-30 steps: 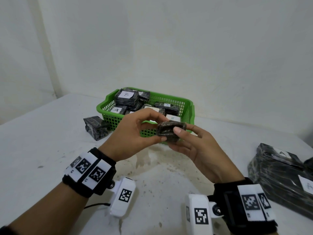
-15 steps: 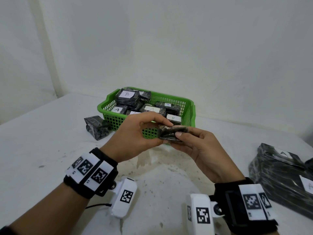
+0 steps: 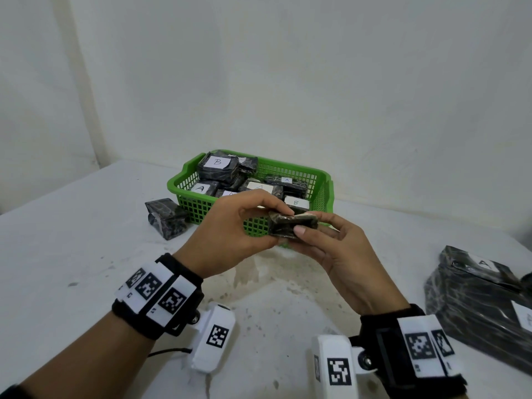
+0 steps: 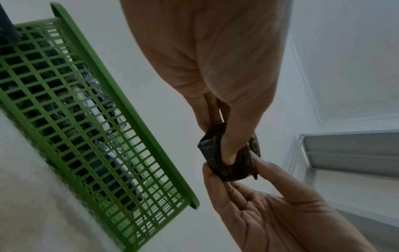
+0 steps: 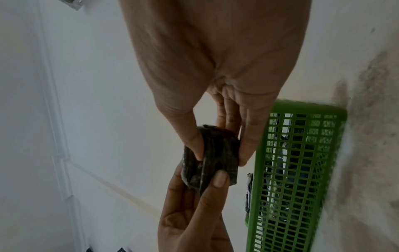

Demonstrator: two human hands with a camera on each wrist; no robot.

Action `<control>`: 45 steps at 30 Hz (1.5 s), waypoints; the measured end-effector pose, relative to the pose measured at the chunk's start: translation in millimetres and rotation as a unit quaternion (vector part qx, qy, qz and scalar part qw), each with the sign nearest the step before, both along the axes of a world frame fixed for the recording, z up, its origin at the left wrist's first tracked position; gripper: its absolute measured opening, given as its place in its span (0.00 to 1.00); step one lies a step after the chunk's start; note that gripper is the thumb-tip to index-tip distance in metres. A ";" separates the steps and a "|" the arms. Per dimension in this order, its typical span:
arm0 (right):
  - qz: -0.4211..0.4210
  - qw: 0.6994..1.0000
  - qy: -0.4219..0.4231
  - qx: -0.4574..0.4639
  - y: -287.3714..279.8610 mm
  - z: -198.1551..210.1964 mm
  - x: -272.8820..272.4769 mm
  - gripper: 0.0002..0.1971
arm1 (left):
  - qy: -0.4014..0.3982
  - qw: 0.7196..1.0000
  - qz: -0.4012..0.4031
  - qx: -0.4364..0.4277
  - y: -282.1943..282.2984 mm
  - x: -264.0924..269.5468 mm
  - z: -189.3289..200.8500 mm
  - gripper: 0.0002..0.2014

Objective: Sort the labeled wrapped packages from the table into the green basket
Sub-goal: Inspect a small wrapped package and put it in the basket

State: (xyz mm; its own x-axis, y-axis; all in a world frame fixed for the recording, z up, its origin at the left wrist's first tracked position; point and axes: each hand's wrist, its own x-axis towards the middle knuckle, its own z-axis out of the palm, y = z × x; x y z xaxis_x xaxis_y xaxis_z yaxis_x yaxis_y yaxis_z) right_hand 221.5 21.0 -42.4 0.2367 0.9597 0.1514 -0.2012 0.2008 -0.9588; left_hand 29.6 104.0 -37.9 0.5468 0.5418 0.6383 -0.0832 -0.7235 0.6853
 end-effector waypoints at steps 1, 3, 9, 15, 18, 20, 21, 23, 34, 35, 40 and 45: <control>-0.010 1.000 -0.014 0.008 0.4 -0.4 0.1 0.25 | 0.007 1.000 -0.010 -0.003 -0.1 -0.9 0.3 0.19; -0.030 0.998 -0.056 0.024 0.6 -1.2 2.6 0.21 | 0.027 0.999 -0.032 -0.017 -1.6 -1.2 0.7 0.21; 0.027 0.991 -0.117 0.052 -8.2 6.4 5.4 0.27 | 0.029 0.989 -0.044 -0.136 0.9 -1.1 0.5 0.24; -0.016 0.996 -0.076 0.052 -3.5 3.7 5.9 0.20 | 0.039 0.983 -0.042 -0.173 0.4 -0.8 2.0 0.24; -0.036 0.993 -0.093 0.060 -2.9 2.5 4.1 0.13 | 0.030 0.980 -0.046 -0.190 -3.5 2.7 0.3 0.25; -0.056 0.991 -0.108 0.055 -2.7 1.6 2.9 0.11 | 0.008 0.984 -0.023 -0.178 -6.3 5.4 0.0 0.29; -0.062 0.991 -0.108 0.048 -2.7 2.5 2.2 0.10 | -0.001 0.987 -0.005 -0.158 -6.6 6.1 0.2 0.29; -0.056 0.994 -0.095 0.026 -3.3 5.2 0.7 0.11 | -0.016 0.993 0.018 -0.117 -6.8 5.2 1.2 0.28; -0.005 0.997 -0.078 -0.013 -4.1 6.3 -5.7 0.18 | 0.007 1.000 0.020 -0.009 -9.3 4.0 2.9 0.24; 0.004 0.996 -0.081 -0.022 -4.5 6.4 -6.5 0.23 | 0.001 1.000 0.024 -0.004 -9.1 3.9 1.9 0.22; 0.010 0.996 -0.084 -0.035 -3.1 2.7 -10.3 0.27 | 0.010 0.999 0.033 0.032 -7.2 4.1 1.4 0.18; 0.039 0.996 -0.064 -0.040 -3.8 6.6 -4.6 0.29 | 0.011 0.998 0.049 0.023 -4.4 1.9 3.2 0.15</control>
State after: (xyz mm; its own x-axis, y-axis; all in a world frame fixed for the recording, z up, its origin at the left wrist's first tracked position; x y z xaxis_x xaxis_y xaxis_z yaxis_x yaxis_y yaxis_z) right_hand 217.0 17.2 -35.8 0.1456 0.9846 0.0972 -0.0886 0.1109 -0.9899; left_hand 31.4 99.6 -34.7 0.5073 0.5634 0.6522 0.0044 -0.7584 0.6517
